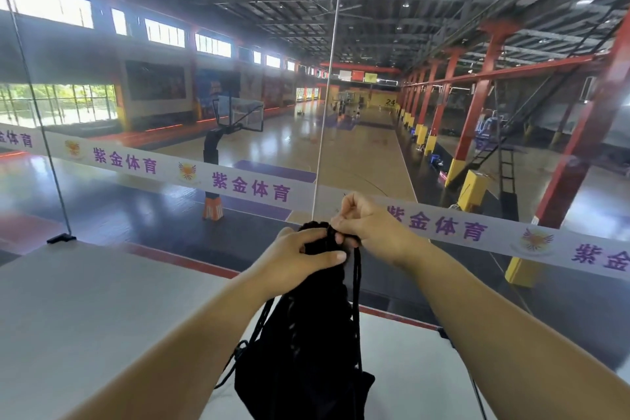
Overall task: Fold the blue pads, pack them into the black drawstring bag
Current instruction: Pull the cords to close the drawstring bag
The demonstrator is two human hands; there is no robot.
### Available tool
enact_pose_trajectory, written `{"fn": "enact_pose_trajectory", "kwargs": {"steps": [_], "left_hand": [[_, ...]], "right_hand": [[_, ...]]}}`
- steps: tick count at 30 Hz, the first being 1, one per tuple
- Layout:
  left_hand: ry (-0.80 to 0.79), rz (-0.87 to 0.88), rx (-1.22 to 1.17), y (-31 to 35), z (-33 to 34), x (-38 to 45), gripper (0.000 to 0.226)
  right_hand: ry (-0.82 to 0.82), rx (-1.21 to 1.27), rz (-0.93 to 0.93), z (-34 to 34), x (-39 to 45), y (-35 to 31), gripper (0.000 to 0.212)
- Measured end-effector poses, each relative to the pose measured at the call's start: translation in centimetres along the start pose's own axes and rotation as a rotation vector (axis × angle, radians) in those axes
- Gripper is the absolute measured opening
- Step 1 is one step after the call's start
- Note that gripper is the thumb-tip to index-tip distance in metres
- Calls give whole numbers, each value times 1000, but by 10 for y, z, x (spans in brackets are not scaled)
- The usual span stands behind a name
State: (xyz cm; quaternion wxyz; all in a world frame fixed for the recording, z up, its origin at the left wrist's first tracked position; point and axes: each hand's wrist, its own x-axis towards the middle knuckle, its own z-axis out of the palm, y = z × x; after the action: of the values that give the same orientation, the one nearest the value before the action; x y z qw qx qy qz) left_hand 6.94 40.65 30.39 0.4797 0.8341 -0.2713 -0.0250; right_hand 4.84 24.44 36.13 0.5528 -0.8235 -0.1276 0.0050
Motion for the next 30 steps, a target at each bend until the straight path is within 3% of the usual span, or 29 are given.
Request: {"fn": "enact_pose_trajectory", "kwargs": {"steps": [4,6,9,11,18,22,25,27,30], "left_hand": [[46,-73,17,-3,13,14,10],[66,-55,55,-6,19,21,20],[44,-44,179,-7,20,26,8],[15,-39,268,-10,15,28,11],[-49,-121,500,-32,-6,34,23],[-71,-109,522,-37,-12,35,25],[-99,-75,523,-36,-15,34,29],[-111,-44,523,-33,-15,35,29],[-110,0,510,-29,-19,36,27]], "right_hand": [[28,38,-3,-15,5,13,27],[58,-10,7,-22,7,19,26],[134,-139,8,-31,8,29,12],[198,-232,1,-38,8,34,3],[454,-402,111,-67,1,68,16],[184,-566,199,-61,-2,76,19],[-20,-531,257,-42,1,69,40],[-90,-466,223,-26,8,62,50],[-110,-447,169,2,20,58,39]]}}
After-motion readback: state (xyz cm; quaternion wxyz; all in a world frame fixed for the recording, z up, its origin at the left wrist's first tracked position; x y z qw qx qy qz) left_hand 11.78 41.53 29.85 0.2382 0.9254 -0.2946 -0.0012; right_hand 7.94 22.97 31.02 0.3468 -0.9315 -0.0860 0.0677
